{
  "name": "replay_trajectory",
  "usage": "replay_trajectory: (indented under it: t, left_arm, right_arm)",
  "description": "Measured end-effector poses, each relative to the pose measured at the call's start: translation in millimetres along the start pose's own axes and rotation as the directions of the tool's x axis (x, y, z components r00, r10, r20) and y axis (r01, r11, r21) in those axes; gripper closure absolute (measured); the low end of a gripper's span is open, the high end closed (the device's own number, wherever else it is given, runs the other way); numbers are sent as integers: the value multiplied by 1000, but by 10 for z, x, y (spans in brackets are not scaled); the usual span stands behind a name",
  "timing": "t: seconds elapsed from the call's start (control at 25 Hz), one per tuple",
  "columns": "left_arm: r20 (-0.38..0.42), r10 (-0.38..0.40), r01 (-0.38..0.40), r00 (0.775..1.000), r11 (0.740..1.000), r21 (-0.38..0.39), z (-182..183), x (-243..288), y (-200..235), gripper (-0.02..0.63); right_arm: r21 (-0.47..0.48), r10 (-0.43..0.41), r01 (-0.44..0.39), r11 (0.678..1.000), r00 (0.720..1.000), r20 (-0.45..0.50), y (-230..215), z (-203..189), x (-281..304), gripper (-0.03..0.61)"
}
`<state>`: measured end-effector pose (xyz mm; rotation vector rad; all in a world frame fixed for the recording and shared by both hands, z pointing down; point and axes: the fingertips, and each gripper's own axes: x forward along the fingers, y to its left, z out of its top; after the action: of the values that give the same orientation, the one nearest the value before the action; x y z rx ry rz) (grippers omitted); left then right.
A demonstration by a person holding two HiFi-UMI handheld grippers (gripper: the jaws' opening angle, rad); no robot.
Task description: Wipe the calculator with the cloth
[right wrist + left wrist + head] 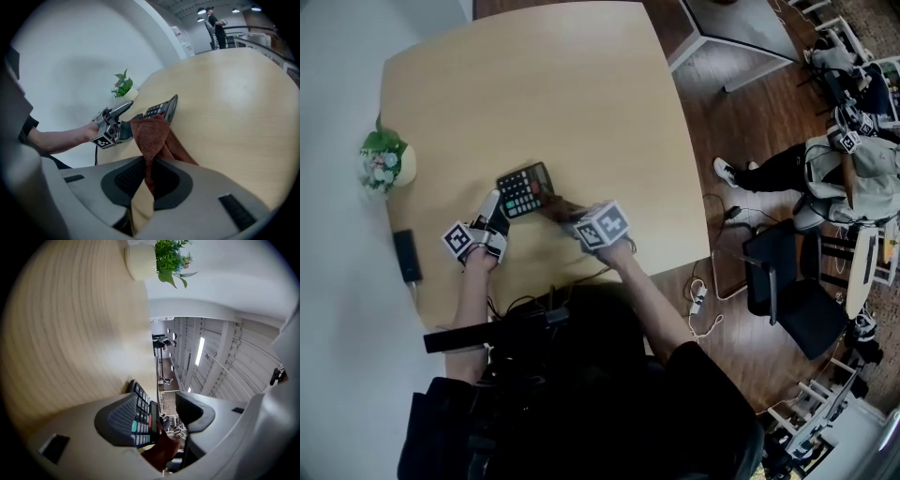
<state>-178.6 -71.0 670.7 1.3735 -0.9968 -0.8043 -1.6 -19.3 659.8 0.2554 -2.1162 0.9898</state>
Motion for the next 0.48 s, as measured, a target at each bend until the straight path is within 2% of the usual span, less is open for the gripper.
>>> replay_trajectory:
  t: [0.08, 0.2, 0.28, 0.36, 0.48]
  left_arm:
    - [-2, -4, 4, 1000, 1000, 2, 0, 6, -5, 357]
    - [2, -10, 10, 1000, 1000, 8, 19, -8, -7, 357]
    - [7, -13, 13, 1000, 1000, 2, 17, -5, -9, 357]
    - [11, -16, 16, 1000, 1000, 0, 11, 2, -8, 357]
    - [11, -9, 9, 1000, 1000, 8, 5, -5, 23, 357]
  right_arm:
    - [10, -28, 27, 1000, 998, 59, -106, 183, -156, 537]
    - [-58, -114, 130, 990, 970, 216, -354, 919, -351, 537]
    - [-115, -141, 180, 977, 948, 285, -493, 1386, -311, 537]
    - [-165, -138, 190, 968, 950, 282, -591, 1648, -119, 537]
    - [-218, -117, 158, 963, 975, 188, -641, 1611, 220, 535]
